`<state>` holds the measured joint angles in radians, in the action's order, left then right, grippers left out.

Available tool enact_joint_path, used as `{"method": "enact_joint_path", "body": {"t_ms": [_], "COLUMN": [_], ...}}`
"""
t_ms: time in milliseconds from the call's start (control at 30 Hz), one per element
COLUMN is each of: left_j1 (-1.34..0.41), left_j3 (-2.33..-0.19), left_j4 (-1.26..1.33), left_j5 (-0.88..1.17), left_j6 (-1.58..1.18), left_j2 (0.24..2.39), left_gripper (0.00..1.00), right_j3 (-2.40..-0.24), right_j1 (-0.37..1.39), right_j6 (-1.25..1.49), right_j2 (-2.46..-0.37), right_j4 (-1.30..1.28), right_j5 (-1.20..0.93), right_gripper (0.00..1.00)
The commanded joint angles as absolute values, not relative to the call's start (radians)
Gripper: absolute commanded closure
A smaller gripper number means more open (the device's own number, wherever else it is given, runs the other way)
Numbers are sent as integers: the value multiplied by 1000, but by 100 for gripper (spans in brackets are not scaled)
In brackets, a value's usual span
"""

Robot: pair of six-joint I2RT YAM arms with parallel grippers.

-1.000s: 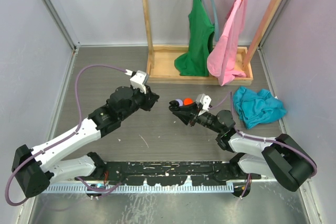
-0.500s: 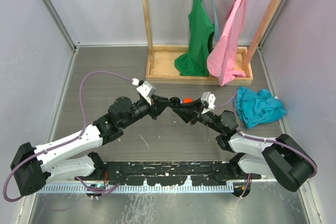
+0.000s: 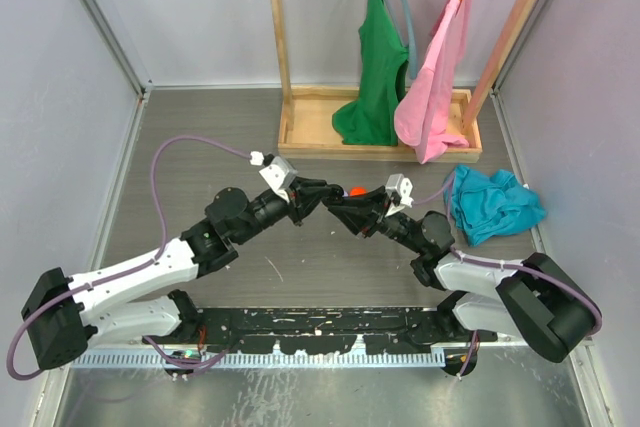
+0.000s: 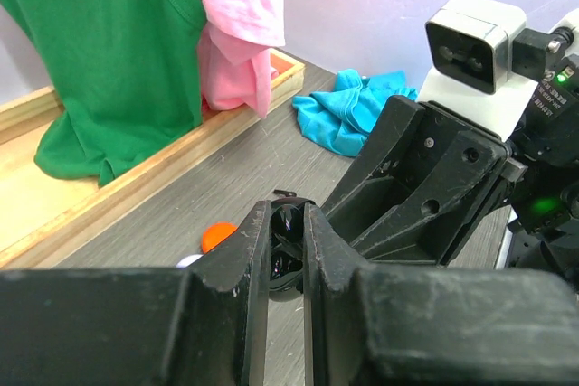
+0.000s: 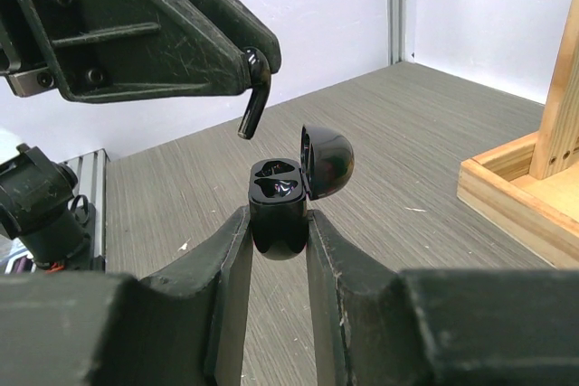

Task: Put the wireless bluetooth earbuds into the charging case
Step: Place the earbud in the charging case.

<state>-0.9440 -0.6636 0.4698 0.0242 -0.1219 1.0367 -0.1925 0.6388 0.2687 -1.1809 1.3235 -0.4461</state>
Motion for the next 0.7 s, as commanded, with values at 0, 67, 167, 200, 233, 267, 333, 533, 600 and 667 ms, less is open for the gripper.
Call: {"method": "enact_joint_path", "body": {"t_ms": [0,67,167,200,233,267,333,533,600,667], "left_j1": [-958,-964,-978,-983,-988,-991,-1000,-1024,-1032,-1039], "left_j3": [-683,-682,-680,-678,-678,-678,-681,-681,-682,-684], "left_j4": [571,572,573,573,574,574,573,574,574,574], "left_j5": [25,24,15,7,2,0,-4,-36,-48,-61], "left_j6": [-82,-78,-60,-53,-48,-43,-34,-3,8,17], "left_j2": [1056,1063,1071,1073,1073,1073,1071,1073,1076,1078], "left_gripper": [92,92,92,92,92,92,93,93,93,93], "right_j3": [-195,-192,-192,-191,-193,-195,-198,-200,-199,-199], "right_j1": [642,643,642,643,643,642,643,643,643,643], "right_j6": [289,290,289,288,288,286,280,258,256,254], "right_j2": [-1178,-1173,-1165,-1161,-1159,-1158,-1158,-1169,-1170,-1168], "right_j4": [1426,1427,1425,1424,1424,1422,1413,1409,1412,1414], "right_j5": [-447,-446,-442,-440,-439,-440,-443,-442,-443,-445], "right_gripper": [99,99,99,99,99,99,99,99,99,99]}}
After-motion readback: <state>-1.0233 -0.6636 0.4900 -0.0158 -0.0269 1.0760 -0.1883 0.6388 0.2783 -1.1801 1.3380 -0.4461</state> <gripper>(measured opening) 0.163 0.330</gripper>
